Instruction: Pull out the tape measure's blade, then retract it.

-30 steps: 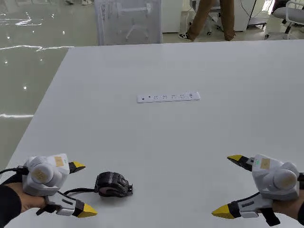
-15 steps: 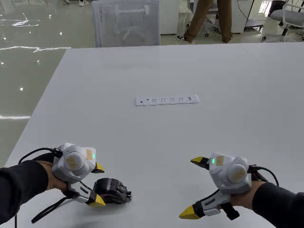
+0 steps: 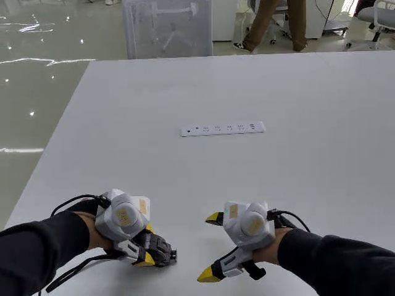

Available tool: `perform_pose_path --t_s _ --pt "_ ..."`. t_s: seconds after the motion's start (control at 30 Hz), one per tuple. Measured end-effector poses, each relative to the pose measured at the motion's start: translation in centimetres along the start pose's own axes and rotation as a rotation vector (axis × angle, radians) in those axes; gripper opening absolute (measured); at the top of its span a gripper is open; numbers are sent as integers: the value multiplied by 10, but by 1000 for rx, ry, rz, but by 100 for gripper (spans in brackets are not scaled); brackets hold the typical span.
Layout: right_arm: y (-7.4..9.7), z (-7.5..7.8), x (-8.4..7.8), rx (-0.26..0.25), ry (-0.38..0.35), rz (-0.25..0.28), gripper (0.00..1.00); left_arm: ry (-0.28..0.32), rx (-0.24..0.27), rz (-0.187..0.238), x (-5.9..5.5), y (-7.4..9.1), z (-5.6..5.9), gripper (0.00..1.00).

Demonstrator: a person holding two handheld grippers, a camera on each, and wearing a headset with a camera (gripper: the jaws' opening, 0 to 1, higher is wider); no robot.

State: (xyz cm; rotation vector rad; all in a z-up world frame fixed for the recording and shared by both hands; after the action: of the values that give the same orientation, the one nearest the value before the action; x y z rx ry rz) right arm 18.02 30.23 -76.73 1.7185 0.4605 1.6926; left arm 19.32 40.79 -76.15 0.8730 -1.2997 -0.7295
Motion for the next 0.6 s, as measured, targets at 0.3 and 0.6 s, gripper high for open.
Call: perform_pose_path --t_s 0.3,0.6 --pt "-25 6 11 33 18 -8 55 -17 -27 0 -1 -1 -1 32" --pt "-44 -1 9 106 20 -55 33 -10 -52 -7 -1 -2 -2 33"
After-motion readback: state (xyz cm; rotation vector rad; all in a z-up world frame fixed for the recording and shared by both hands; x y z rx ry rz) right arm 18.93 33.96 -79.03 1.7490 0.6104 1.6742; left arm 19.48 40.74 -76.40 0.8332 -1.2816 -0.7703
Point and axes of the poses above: the centre of the closed fingertips' face, and the gripper's own axes: y roughly backward along the fingers, z roughly to its right, x roughly out of its top, the point moved 3 cm from there along y, roughly backward along the fingers, and after that the axes turned 5 degrees about -x, right-handed, at the moved point
